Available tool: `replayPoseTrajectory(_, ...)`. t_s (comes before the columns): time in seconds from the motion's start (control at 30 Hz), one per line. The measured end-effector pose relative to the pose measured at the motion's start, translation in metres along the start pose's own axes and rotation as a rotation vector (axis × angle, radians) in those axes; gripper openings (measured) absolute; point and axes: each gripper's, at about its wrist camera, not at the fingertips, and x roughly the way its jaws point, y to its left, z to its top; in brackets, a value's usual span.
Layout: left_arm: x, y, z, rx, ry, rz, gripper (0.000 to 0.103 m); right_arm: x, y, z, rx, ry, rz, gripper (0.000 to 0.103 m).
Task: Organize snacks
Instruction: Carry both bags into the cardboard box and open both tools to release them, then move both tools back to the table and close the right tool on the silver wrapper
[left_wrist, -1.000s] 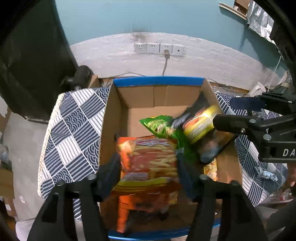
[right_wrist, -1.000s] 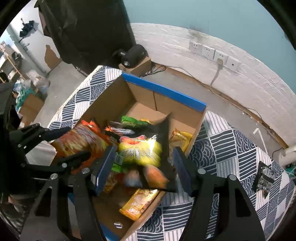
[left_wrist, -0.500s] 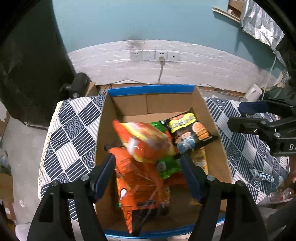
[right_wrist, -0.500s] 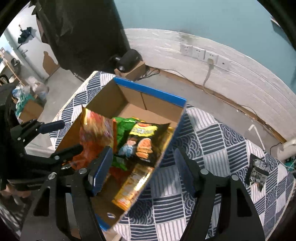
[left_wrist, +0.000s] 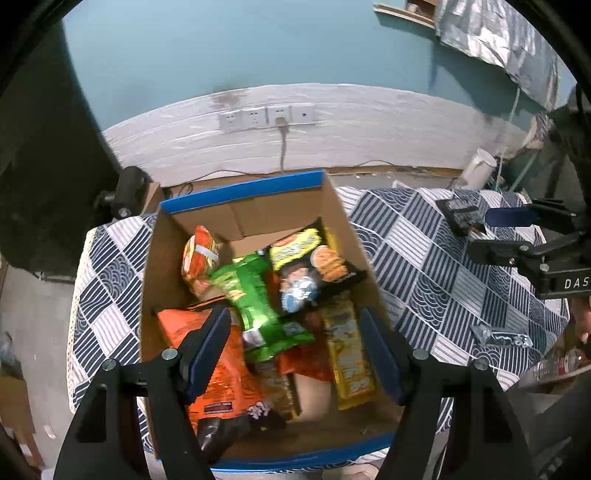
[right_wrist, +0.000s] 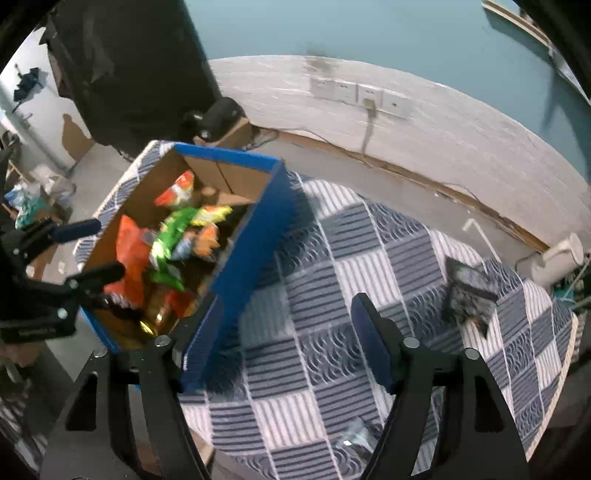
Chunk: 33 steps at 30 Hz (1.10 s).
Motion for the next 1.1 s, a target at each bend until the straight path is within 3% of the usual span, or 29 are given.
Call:
replayPoseTrajectory(0.43,0.008,-0.074,-0.005,0.1,0.053,-0.091,0.074,-0.019,-0.057,-0.071,0.039,0.041,-0.037,0.074)
replayPoseTrajectory(0.7,0.034,-0.131,-0.03,0.128,0.154,-0.165,0.074,-0.013,-0.086,-0.116,0.047,0.087,-0.019,0.074)
replayPoseTrajectory(0.87,0.049,-0.162,-0.043,0.201,0.185,-0.14,0.074,-0.004,-0.095,-0.14,0.035,0.118,0.007,0.074)
replayPoseTrajectory(1.1,0.063,-0.176,-0.052,0.225,0.211,-0.141,0.074,0.019,-0.092,-0.17,-0.022,0.178,0.038,0.074)
